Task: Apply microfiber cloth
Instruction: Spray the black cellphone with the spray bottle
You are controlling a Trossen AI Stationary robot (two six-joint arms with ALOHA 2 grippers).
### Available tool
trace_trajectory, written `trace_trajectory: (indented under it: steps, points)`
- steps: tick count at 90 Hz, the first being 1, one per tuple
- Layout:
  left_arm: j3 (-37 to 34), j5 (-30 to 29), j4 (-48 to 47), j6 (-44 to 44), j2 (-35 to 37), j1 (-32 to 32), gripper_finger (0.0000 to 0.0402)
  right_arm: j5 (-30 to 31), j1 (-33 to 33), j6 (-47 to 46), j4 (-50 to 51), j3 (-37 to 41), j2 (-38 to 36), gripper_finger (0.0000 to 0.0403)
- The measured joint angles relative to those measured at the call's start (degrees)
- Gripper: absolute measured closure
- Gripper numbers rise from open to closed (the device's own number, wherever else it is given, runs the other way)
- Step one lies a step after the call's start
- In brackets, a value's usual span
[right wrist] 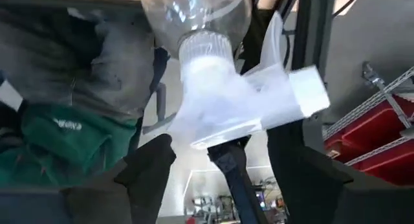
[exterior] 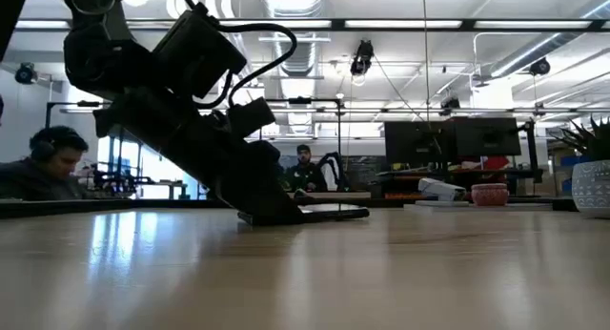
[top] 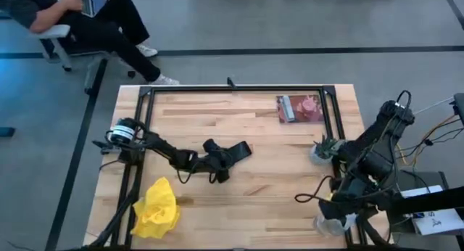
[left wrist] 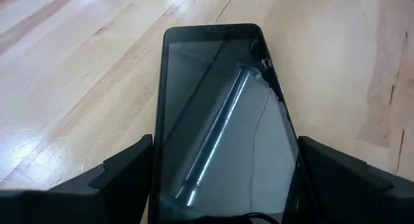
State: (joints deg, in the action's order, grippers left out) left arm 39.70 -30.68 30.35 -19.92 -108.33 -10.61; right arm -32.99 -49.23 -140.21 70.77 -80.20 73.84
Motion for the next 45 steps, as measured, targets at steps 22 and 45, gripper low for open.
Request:
trace_trajectory:
  steps: [22, 45]
  points:
    - [0.0, 0.0, 0.1, 0.0, 0.0, 0.0, 0.0074, 1.7, 0.6, -0.3, -0.1, 0.1, 0.2, 0.0119]
    - [0.0, 0.0, 0.1, -0.1, 0.0, 0.0, 0.0074, 1.6, 0.6, 1.3, -0.2, 0.8, 0.2, 0.0099]
